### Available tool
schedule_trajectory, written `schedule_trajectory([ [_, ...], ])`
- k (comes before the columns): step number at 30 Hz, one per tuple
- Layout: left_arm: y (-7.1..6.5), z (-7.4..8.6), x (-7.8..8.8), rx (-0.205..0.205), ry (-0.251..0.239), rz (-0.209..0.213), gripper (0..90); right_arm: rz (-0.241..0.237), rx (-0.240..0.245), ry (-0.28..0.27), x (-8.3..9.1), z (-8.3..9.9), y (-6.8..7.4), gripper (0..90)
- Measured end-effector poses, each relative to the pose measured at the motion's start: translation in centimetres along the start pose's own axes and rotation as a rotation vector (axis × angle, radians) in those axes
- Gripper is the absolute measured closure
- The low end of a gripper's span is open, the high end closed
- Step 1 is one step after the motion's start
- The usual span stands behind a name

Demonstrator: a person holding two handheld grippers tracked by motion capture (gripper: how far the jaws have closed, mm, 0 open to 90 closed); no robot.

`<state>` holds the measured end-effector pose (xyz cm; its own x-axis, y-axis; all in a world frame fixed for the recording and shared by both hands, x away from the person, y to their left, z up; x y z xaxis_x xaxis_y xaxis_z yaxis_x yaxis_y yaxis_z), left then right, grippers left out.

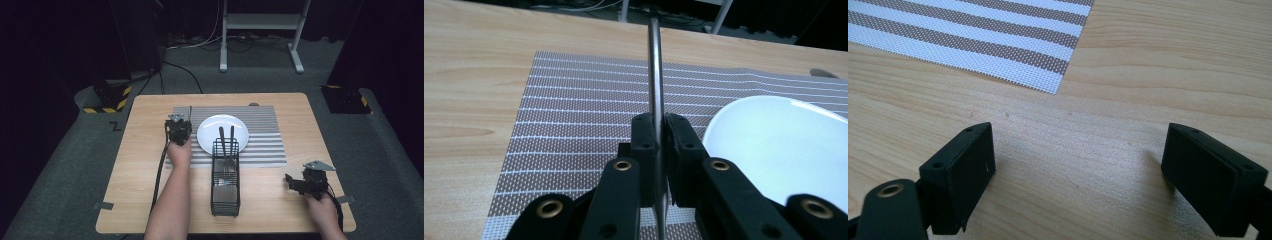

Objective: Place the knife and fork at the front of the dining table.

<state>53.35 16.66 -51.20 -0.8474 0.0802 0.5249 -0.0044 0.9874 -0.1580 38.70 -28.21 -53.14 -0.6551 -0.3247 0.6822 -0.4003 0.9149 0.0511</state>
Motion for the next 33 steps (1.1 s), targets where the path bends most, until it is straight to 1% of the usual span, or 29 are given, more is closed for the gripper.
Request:
schedule_trajectory([
  [3, 0.2, 0.1, -0.4, 0.026, 0.023, -0.007, 83.0, -0.002, -0.003, -0.001, 0.0, 0.0, 0.0, 13.9],
  [4, 0.3, 0.2, -0.5, 0.028, 0.029, -0.009, 83.0, -0.002, -0.003, -0.001, 0.0, 0.0, 0.0, 13.9],
  [5, 0.3, 0.2, -0.7, 0.03, 0.046, -0.013, 83.0, -0.002, -0.003, -0.001, 0.0, 0.0, 0.0, 13.9],
  [7, 0.2, 0.0, -0.9, 0.012, 0.08, -0.022, 83.0, -0.002, -0.003, -0.002, 0.0, 0.0, 0.0, 13.9],
  [10, 0.0, -0.2, -1.1, 0.003, 0.101, -0.035, 83.0, -0.004, -0.004, -0.004, 0.0, 0.0, -0.1, 13.9],
  [11, -0.1, -0.3, -1.3, 0.011, 0.107, -0.03, 83.0, -0.004, -0.004, -0.004, 0.0, 0.0, -0.1, 13.9],
  [13, 0.0, -0.2, -1.4, 0.023, 0.111, -0.031, 83.0, -0.004, -0.004, -0.004, 0.0, 0.0, -0.1, 13.9],
  [15, 0.1, -0.2, -1.5, 0.029, 0.126, -0.032, 82.9, -0.005, -0.002, -0.004, 0.0, 0.0, -0.1, 13.9],
  [17, 0.2, -0.2, -1.5, 0.035, 0.13, -0.031, 82.9, -0.006, -0.002, -0.004, 0.0, 0.0, -0.1, 13.9],
  [20, 0.1, -0.4, -1.8, 0.028, 0.155, -0.03, 82.9, -0.006, -0.002, -0.004, 0.0, 0.0, -0.1, 13.9],
  [21, 0.1, -0.4, -1.8, 0.017, 0.163, -0.033, 82.8, -0.006, -0.001, -0.004, 0.0, 0.0, -0.1, 13.9],
  [26, -0.1, -0.6, -2.0, 0.003, 0.18, -0.037, 82.7, -0.008, -0.002, -0.004, 0.0, 0.0, -0.1, 13.9],
  [30, -0.1, -0.6, -2.1, 0.012, 0.192, -0.045, 82.2, -0.008, -0.001, -0.004, 0.0, 0.0, -0.1, 13.9],
  [33, -0.1, -0.7, -2.0, 0.025, 0.191, -0.038, 81.8, -0.008, 0.0, -0.004, 0.0, 0.0, -0.1, 13.9],
])
Point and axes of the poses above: each handheld gripper's, and its own axes: x roughly backward along the jaws, z roughly out of its underside, y roughly to its left, the point moved 1 cm from there along -x, roughly forward along the jaws, and after that the axes turned 5 degrees about -z, right-handed, at the moved point
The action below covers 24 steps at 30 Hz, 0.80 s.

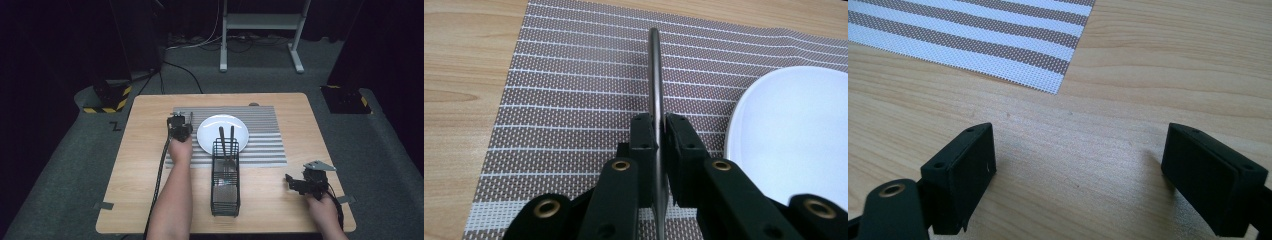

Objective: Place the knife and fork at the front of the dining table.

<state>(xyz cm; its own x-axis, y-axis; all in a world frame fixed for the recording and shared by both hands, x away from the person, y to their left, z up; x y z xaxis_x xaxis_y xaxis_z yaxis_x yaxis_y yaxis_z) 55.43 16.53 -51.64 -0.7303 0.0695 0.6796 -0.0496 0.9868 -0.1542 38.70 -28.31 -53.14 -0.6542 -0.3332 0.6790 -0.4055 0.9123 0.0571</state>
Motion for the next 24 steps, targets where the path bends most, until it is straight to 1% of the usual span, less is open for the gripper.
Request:
schedule_trajectory([
  [1, 0.0, -0.1, 0.1, 0.006, -0.005, 0.005, 80.9, 0.0, 0.0, 0.0, 0.0, 0.0, 0.0, 14.0],
  [2, 0.0, -0.3, 0.3, 0.012, -0.022, 0.011, 80.3, 0.0, 0.001, 0.0, 0.0, 0.0, 0.0, 14.0],
  [4, -0.1, -0.4, 0.5, 0.016, -0.034, 0.021, 79.5, 0.0, 0.0, 0.001, 0.0, 0.0, 0.0, 13.9],
  [7, -0.2, -0.4, 0.5, 0.016, -0.031, 0.022, 76.8, 0.001, 0.001, 0.003, 0.0, 0.0, 0.0, 13.9],
  [9, -0.2, -0.4, 0.6, 0.007, -0.033, 0.016, 71.9, 0.0, 0.003, 0.003, 0.0, 0.0, 0.1, 13.9],
  [10, -0.3, -0.4, 0.7, 0.001, -0.034, 0.019, 71.1, -0.001, 0.003, 0.003, 0.0, 0.0, 0.1, 13.9],
  [12, -0.4, -0.4, 1.0, -0.013, -0.045, 0.011, 68.7, -0.001, 0.004, 0.003, 0.0, 0.0, 0.1, 13.9],
  [13, -0.5, -0.5, 1.2, -0.024, -0.054, 0.01, 67.8, -0.002, 0.005, 0.002, 0.0, 0.0, 0.1, 13.9],
  [17, -0.7, -0.6, 2.4, -0.041, -0.087, 0.009, 62.9, 0.0, 0.005, 0.003, 0.0, 0.0, 0.1, 13.8],
  [18, -0.7, -0.6, 2.9, -0.037, -0.101, 0.013, 62.3, 0.0, 0.007, 0.003, 0.0, 0.0, 0.1, 13.8],
  [19, -0.6, -0.5, 3.2, -0.039, -0.103, 0.014, 61.5, 0.001, 0.007, 0.004, 0.0, 0.0, 0.1, 13.7],
  [21, -0.5, -0.2, 4.0, -0.042, -0.111, 0.011, 58.5, 0.001, 0.007, 0.004, 0.0, 0.0, 0.1, 13.7],
  [22, -0.3, 0.0, 4.5, -0.051, -0.111, 0.005, 58.3, 0.001, 0.005, 0.005, 0.0, 0.0, 0.1, 13.6],
  [24, 0.0, 0.7, 5.2, -0.057, -0.113, -0.004, 55.8, 0.003, 0.007, 0.005, 0.0, 0.0, 0.1, 13.5],
])
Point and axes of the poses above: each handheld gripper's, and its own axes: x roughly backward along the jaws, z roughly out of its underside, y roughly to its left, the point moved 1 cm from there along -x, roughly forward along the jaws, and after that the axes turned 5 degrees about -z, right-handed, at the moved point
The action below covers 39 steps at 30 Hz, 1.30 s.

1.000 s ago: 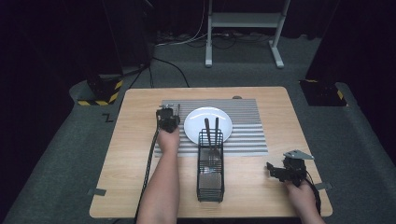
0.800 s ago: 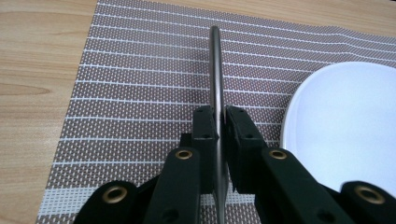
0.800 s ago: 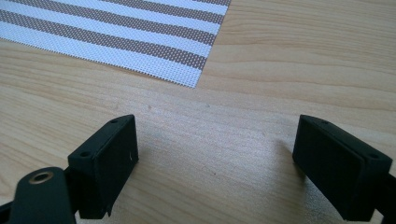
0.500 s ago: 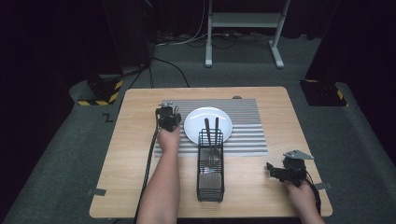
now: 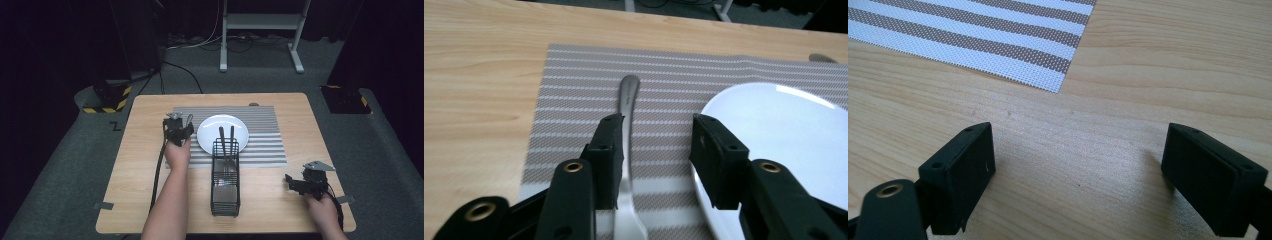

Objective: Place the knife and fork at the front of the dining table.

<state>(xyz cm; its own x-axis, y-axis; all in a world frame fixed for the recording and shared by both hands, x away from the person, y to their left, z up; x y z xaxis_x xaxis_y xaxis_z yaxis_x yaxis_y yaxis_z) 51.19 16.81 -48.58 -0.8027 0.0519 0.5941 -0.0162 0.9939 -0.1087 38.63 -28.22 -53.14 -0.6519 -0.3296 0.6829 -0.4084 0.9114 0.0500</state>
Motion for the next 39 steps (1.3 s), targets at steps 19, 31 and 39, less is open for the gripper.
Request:
schedule_trajectory([
  [19, 1.6, 7.1, 7.7, -0.121, -0.025, 0.0, 39.1, -0.003, 0.003, -0.003, -0.1, 0.0, 0.0, 13.5],
  [31, 3.1, 13.5, 11.4, -0.215, 0.078, 0.028, 21.5, -0.01, 0.013, -0.011, 0.2, 0.1, 0.2, 15.5],
  [39, 3.5, 14.4, 11.8, -0.262, 0.103, 0.013, 16.3, -0.067, 0.041, -0.252, 3.0, -1.1, 2.2, 15.6],
])
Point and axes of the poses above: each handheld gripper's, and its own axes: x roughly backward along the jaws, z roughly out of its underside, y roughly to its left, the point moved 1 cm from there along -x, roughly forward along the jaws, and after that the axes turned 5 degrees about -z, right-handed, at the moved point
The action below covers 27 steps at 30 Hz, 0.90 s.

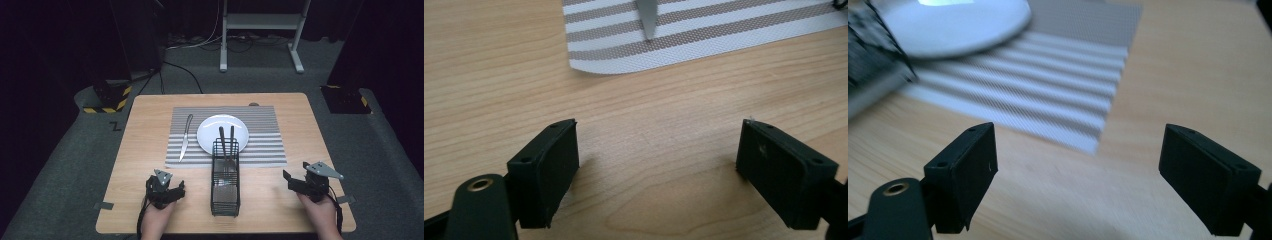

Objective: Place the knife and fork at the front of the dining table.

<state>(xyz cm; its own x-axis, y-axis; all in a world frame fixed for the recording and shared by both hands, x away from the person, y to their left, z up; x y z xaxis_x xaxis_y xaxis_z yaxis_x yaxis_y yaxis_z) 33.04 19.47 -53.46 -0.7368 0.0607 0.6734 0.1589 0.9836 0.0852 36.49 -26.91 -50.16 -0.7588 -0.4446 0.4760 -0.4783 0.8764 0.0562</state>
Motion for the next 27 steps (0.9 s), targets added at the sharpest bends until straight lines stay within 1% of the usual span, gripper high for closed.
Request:
schedule_trajectory([
  [1, 0.0, 0.0, 0.0, -0.002, 0.001, 0.0, 14.3, -0.004, 0.004, -0.036, 0.3, -0.4, 0.4, 15.7],
  [2, 0.0, 0.0, 0.0, 0.004, 0.001, 0.0, 14.2, -0.012, 0.003, -0.06, 0.5, -0.6, 0.8, 15.6],
  [3, 0.2, 0.0, -0.1, 0.016, 0.008, 0.013, 14.4, -0.022, 0.003, -0.079, 0.7, -0.9, 1.1, 15.4],
  [4, 0.3, 0.0, -0.1, 0.021, 0.007, 0.025, 13.9, -0.034, 0.01, -0.119, 0.9, -1.3, 1.9, 15.2],
  [6, 0.3, 0.0, -0.1, 0.01, 0.01, 0.023, 13.6, -0.047, 0.02, -0.158, 1.1, -1.8, 2.8, 15.2],
  [9, 0.2, 0.0, -0.1, 0.01, 0.011, 0.024, 13.0, -0.078, 0.008, -0.207, 0.9, -2.7, 4.4, 15.3],
  [11, 0.2, -0.1, -0.2, 0.01, 0.013, 0.029, 12.0, -0.111, 0.013, -0.242, 0.7, -3.3, 5.3, 16.8],
  [13, 0.3, -0.1, -0.3, 0.01, 0.015, 0.032, 11.1, -0.128, 0.024, -0.258, 0.2, -3.9, 6.3, 18.8],
  [15, 0.2, -0.1, -0.3, 0.009, 0.015, 0.031, 11.0, -0.137, 0.027, -0.262, -0.2, -4.3, 6.8, 22.1],
  [17, 0.2, -0.1, -0.3, 0.009, 0.015, 0.028, 11.0, -0.166, 0.013, -0.279, -0.6, -5.0, 7.2, 25.2],
  [18, 0.2, -0.1, -0.3, 0.009, 0.015, 0.028, 11.0, -0.178, 0.004, -0.302, -0.8, -5.6, 7.5, 27.5],
  [20, 0.2, -0.1, -0.3, 0.009, 0.015, 0.028, 11.0, -0.197, 0.0, -0.329, -1.2, -6.6, 8.0, 29.4],
  [23, 0.2, -0.1, -0.3, 0.009, 0.015, 0.028, 11.0, -0.209, 0.002, -0.347, -1.9, -7.6, 8.7, 31.5],
  [27, 0.2, -0.1, -0.3, 0.009, 0.015, 0.029, 11.0, -0.23, 0.005, -0.358, -3.2, -8.8, 9.8, 38.5],
])
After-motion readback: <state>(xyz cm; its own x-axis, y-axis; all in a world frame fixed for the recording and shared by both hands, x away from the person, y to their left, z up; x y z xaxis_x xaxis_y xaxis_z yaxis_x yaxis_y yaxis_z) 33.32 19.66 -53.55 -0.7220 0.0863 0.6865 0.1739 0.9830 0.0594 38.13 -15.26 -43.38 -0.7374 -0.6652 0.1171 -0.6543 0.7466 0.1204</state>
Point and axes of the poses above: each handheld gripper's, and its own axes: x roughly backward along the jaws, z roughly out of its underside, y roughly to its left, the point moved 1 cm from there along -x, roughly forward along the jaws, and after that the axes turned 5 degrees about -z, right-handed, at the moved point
